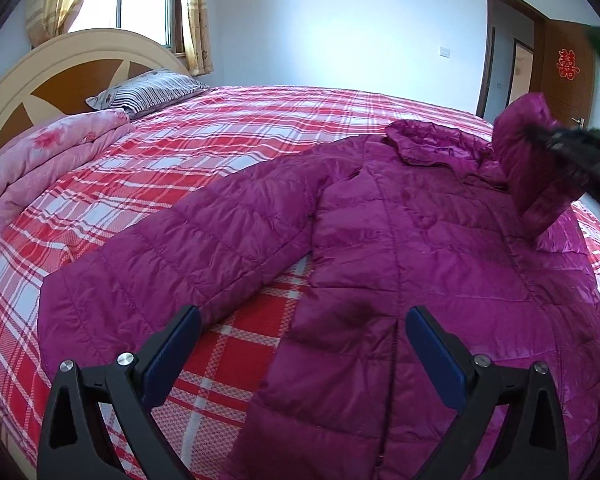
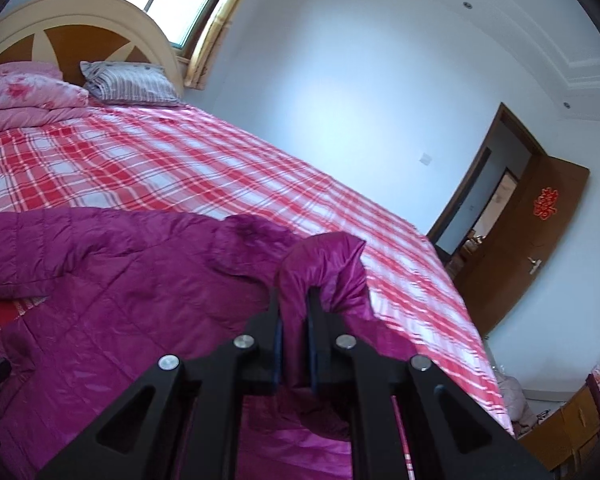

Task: Fold large clothes
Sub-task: 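Fold the held sleeve across the jacket front and open the right tool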

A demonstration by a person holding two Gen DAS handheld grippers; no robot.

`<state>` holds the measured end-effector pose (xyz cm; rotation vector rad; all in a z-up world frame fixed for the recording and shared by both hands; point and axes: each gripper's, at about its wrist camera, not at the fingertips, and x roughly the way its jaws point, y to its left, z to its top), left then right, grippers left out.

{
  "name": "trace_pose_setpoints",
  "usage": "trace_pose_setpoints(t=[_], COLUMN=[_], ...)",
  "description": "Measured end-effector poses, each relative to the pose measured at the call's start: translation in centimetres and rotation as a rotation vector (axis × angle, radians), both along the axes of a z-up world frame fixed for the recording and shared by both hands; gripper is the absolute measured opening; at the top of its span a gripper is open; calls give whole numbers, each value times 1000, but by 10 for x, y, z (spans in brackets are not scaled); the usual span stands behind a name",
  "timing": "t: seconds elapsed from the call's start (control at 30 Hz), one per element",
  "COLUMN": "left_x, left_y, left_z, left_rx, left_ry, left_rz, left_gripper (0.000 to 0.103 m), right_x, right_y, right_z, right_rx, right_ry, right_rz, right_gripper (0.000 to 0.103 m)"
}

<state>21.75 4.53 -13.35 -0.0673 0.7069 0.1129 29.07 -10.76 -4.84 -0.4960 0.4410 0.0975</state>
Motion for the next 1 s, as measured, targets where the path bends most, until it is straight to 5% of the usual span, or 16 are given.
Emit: trace_pose_setpoints(t=[0.27,0.47,0.5,0.6,0.73,0.87,1.0], left_x=[6,4,3,4,21,50,81], left_y=[-1,0,0,1,-17,-63,-113], left_z=[-1,25,31,53,76,87,85], left_rx=[30,68,74,87,122,168,174], left_ry=[13,-49,-67,-123,-167,-210,-202], left_rz=[4,24,31,45,4,-72,-140], left_gripper=[102,102,102,102,102,102,102], right_x=[24,34,34,28,6,-4,17], right_y=[33,49,50,40,2,-73,-148], right_z=[-53,-74,-74,-58,-12,26,27], right_rx=[59,126,135,274,423,454,462], right_ry=[124,231,240,276,212,82,40], right_rz=[70,136,144,221,249,95,-156], right_gripper=[15,22,24,56,57,56,51])
